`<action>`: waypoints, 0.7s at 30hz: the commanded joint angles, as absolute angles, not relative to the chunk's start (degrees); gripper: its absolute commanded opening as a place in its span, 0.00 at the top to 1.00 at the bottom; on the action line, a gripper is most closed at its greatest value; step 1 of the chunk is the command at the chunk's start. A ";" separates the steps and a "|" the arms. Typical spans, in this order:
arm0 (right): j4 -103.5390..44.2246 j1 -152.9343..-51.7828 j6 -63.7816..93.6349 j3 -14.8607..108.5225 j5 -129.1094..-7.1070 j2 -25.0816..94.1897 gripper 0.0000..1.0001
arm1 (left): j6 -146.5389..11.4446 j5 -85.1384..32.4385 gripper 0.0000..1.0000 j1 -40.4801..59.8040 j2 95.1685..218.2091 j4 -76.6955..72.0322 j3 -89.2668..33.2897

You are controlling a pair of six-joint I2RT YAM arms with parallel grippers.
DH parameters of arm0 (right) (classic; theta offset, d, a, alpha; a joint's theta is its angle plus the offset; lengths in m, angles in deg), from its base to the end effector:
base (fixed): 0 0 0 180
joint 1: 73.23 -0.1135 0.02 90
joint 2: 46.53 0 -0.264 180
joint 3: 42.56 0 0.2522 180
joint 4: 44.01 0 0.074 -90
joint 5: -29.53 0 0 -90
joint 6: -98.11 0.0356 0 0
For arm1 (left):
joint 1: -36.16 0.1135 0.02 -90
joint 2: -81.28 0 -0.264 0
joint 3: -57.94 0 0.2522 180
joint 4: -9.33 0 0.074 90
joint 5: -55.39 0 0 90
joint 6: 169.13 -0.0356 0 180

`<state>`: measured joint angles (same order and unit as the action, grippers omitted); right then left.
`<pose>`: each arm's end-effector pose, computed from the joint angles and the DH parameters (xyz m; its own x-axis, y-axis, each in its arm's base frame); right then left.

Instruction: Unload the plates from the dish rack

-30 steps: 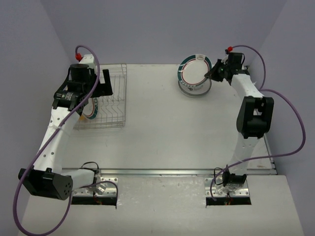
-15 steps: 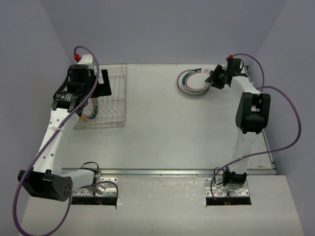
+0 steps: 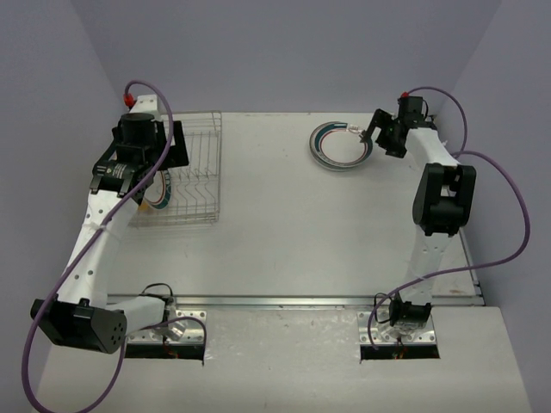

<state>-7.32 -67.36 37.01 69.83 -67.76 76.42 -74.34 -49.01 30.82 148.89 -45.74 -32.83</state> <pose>0.4836 -0.0452 0.2085 -0.6319 0.5469 -0.5492 0.3668 0.8353 0.4096 0.2432 -0.0138 0.3994 -0.5144 -0.0331 -0.8569 -0.1636 0.9847 0.0601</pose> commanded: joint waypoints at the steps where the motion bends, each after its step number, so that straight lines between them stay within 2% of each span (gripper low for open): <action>1: -8.02 -68.18 30.41 66.48 -61.03 66.75 0.01 | -78.27 -60.69 0.00 30.45 147.51 -43.36 -34.53; 6: -10.96 -71.34 24.06 58.94 -60.57 57.81 0.01 | -82.08 -65.58 0.00 30.87 148.99 -44.17 -36.48; 9: -14.18 -75.34 17.15 53.49 -59.15 50.82 0.01 | -82.89 -62.01 0.01 33.80 151.96 -46.99 -39.86; 15: -13.30 -81.31 15.14 47.41 -60.11 42.00 0.01 | -84.57 -58.61 0.27 38.36 158.88 -50.84 -43.79; 21: -12.77 -81.62 18.60 41.82 -63.94 36.87 0.01 | -85.67 -57.42 0.46 39.49 162.29 -52.42 -44.71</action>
<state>-12.51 -82.18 17.29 44.88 -61.94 40.11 -84.33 -59.05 38.59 161.07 -51.38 -41.88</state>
